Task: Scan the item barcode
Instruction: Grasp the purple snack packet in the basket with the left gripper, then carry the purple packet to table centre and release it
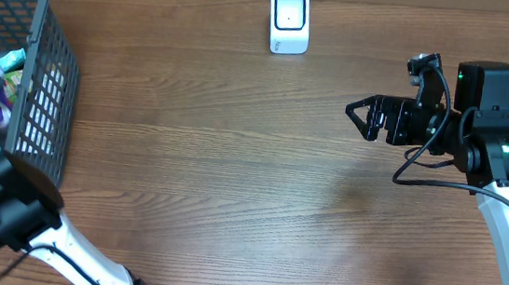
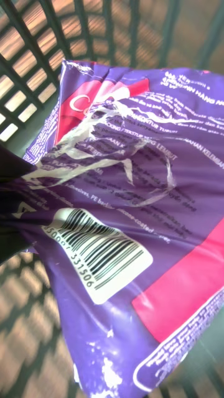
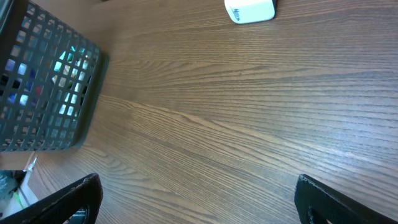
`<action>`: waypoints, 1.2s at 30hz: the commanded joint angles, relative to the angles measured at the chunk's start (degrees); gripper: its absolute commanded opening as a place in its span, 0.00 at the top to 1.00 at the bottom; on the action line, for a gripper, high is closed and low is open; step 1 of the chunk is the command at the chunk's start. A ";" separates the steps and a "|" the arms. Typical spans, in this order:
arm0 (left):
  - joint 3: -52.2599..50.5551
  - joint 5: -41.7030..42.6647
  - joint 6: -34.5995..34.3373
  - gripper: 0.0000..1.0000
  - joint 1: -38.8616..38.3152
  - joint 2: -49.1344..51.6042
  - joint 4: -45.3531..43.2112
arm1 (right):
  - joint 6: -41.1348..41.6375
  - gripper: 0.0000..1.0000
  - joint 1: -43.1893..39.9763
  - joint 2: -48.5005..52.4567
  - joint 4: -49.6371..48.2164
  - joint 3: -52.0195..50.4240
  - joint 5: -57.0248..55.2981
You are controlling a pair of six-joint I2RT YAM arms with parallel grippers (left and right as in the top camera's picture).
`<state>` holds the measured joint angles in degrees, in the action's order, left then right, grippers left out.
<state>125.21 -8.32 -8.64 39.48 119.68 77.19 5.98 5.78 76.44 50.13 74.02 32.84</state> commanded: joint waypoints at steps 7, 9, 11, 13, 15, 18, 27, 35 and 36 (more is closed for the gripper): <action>5.20 5.11 -6.40 0.96 -7.85 -24.46 -7.67 | 0.00 0.01 0.48 -0.13 -0.24 1.20 0.72; 5.20 5.20 -6.43 0.96 -12.39 -28.00 -8.22 | 0.00 0.01 0.48 -0.13 -0.09 1.20 0.72; 5.14 6.45 -6.40 0.96 -16.87 -28.96 -7.23 | 0.00 0.02 0.48 -0.13 -0.09 1.20 0.72; 4.44 8.24 -5.86 0.96 -22.99 -28.70 -5.14 | 0.00 0.03 0.48 -0.13 -0.39 1.20 0.70; 2.08 7.80 -5.51 0.96 -29.59 -27.85 -3.28 | 0.00 0.05 0.48 -0.13 -0.79 1.20 0.70; -4.94 7.69 -5.64 0.96 -38.42 -26.25 -2.78 | 0.00 0.06 0.48 -0.13 -0.94 1.20 0.68; -37.99 14.84 -21.38 0.96 -57.92 -18.73 -22.80 | 0.00 0.06 0.48 -0.13 -1.14 1.20 0.70; -45.86 16.28 -43.12 0.96 -70.88 -8.76 -36.22 | 0.00 0.05 0.48 -0.13 -0.92 1.20 0.68; -45.88 16.31 -44.65 0.96 -71.80 -8.33 -36.79 | 0.00 0.06 0.48 -0.13 -0.92 1.20 0.68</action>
<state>79.48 5.82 -41.39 -29.95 110.34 41.36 6.02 5.78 76.44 49.41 74.02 32.86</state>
